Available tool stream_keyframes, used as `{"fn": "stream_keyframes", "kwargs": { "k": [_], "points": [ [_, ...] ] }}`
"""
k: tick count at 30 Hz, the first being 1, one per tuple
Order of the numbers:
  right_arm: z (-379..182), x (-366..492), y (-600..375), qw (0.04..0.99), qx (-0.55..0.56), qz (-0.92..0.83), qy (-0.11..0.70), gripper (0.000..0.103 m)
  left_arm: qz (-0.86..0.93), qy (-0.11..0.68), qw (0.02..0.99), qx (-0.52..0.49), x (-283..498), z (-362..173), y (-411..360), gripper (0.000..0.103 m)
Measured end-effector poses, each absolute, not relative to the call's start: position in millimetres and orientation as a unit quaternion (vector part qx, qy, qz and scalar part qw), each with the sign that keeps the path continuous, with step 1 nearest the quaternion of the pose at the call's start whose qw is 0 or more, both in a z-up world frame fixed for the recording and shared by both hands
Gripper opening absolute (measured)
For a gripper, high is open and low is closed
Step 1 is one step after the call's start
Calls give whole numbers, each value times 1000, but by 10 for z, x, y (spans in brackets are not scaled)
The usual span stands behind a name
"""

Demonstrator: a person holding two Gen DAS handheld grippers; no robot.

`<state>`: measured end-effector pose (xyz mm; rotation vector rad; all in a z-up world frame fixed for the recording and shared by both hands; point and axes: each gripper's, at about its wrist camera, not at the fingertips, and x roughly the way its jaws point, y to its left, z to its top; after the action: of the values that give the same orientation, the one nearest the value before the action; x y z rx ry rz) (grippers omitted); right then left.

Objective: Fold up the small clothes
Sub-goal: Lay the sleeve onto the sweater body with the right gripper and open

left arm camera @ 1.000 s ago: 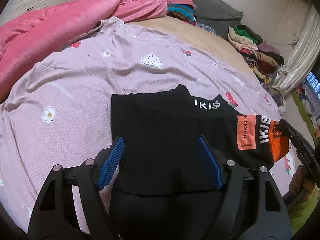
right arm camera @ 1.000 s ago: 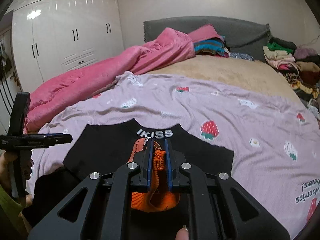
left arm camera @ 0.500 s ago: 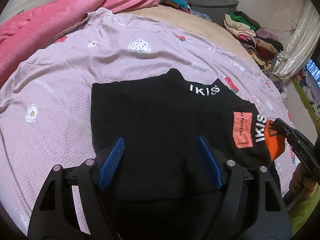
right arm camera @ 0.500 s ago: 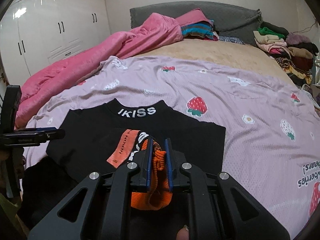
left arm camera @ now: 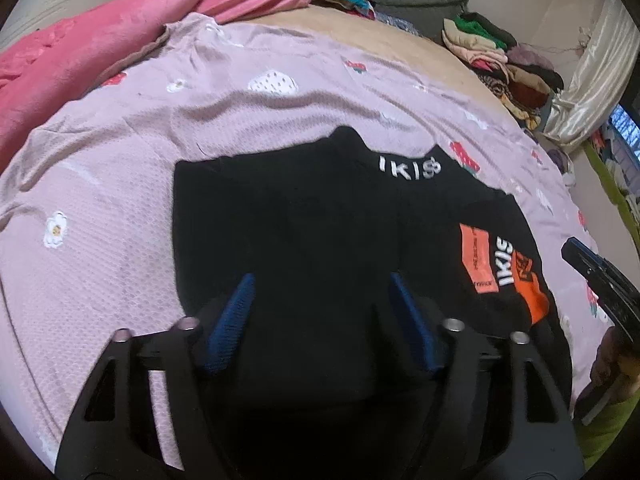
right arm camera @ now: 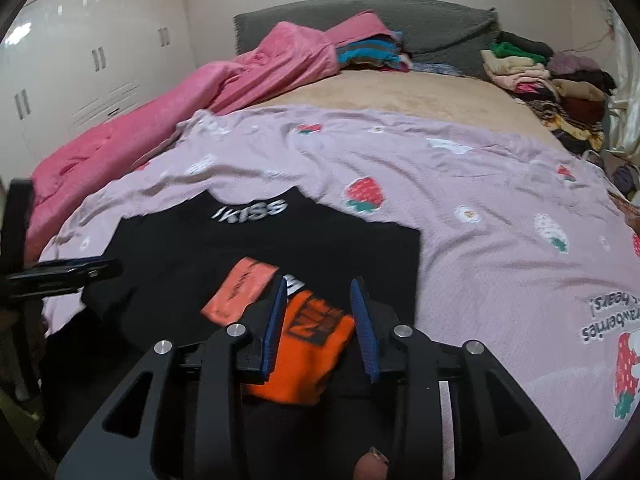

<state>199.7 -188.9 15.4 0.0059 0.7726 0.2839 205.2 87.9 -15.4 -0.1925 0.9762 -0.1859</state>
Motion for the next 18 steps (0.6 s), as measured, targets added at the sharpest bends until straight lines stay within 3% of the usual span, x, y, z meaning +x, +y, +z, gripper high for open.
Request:
{"fn": "stream_keyframes", "kwargs": {
  "k": [1,12,18],
  "points": [
    [131,1975,-1836,913,2,146,381,33,-89,472,873,-91,2053,-182,873,49],
    [-90,1896,-1284,878,-12,226,422,37,-88,496,861,-69,1998,-382,873,47],
    [-386,1990,-1369,875,-63,150,457,37,-89,494,862,-69,1980,-389,872,47]
  ]
}}
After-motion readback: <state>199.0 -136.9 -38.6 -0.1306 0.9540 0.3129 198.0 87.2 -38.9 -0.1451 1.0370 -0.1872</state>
